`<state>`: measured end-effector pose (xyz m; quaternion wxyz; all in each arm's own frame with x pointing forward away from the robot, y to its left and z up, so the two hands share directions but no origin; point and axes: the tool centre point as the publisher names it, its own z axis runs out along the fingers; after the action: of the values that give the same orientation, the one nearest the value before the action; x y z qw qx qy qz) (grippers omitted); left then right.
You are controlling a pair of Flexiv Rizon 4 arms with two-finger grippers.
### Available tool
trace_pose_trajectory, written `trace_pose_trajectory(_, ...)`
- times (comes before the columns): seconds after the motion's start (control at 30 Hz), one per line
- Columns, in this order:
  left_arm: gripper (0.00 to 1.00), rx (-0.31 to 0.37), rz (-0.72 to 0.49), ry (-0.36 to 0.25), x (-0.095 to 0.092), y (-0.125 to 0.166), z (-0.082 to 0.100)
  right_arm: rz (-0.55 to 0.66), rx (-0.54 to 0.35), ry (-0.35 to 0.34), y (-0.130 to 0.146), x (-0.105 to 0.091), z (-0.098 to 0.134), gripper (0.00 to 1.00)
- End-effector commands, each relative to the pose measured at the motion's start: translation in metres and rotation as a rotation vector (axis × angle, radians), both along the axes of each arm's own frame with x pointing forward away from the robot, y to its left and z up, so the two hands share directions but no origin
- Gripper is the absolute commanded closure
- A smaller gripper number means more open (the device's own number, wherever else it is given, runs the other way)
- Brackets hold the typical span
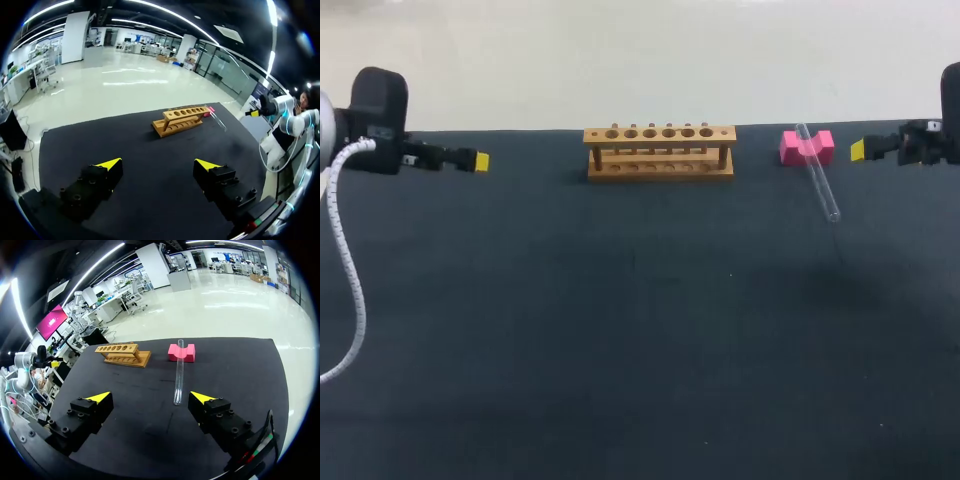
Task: Grasp the test tube, adjust it, and insert it.
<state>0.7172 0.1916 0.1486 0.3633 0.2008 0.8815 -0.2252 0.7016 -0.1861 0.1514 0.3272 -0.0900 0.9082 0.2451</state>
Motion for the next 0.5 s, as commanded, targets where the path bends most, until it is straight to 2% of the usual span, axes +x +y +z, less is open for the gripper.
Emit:
trace_pose_trajectory(0.03,0.00,-0.160,-0.211,-0.061,0.006,0.014,-0.010,-0.002,-0.003,0.000,0.000,-0.001,0.000,0.00)
trace_pose_trajectory(0.5,0.00,-0.255,-0.590,-0.218,0.037,0.031,-0.021,-0.002,-0.003,0.000,0.000,-0.001,0.000,0.00)
